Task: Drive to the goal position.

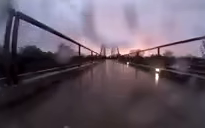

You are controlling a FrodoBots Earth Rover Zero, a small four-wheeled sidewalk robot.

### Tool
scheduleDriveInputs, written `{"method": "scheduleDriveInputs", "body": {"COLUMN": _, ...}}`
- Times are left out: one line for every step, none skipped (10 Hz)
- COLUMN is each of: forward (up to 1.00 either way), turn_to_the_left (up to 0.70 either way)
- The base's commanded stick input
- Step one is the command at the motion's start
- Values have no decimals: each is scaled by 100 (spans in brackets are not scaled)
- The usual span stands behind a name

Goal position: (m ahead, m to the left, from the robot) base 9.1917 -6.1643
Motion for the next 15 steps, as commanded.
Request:
{"method": "scheduleDriveInputs", "body": {"forward": 70, "turn_to_the_left": 0}}
{"method": "scheduleDriveInputs", "body": {"forward": 70, "turn_to_the_left": 0}}
{"method": "scheduleDriveInputs", "body": {"forward": 70, "turn_to_the_left": 0}}
{"method": "scheduleDriveInputs", "body": {"forward": 70, "turn_to_the_left": 0}}
{"method": "scheduleDriveInputs", "body": {"forward": 16, "turn_to_the_left": 0}}
{"method": "scheduleDriveInputs", "body": {"forward": 70, "turn_to_the_left": 0}}
{"method": "scheduleDriveInputs", "body": {"forward": 70, "turn_to_the_left": 0}}
{"method": "scheduleDriveInputs", "body": {"forward": 70, "turn_to_the_left": 0}}
{"method": "scheduleDriveInputs", "body": {"forward": 70, "turn_to_the_left": 0}}
{"method": "scheduleDriveInputs", "body": {"forward": 70, "turn_to_the_left": 0}}
{"method": "scheduleDriveInputs", "body": {"forward": 70, "turn_to_the_left": 0}}
{"method": "scheduleDriveInputs", "body": {"forward": 70, "turn_to_the_left": 0}}
{"method": "scheduleDriveInputs", "body": {"forward": 70, "turn_to_the_left": 0}}
{"method": "scheduleDriveInputs", "body": {"forward": 70, "turn_to_the_left": 0}}
{"method": "scheduleDriveInputs", "body": {"forward": 70, "turn_to_the_left": 0}}
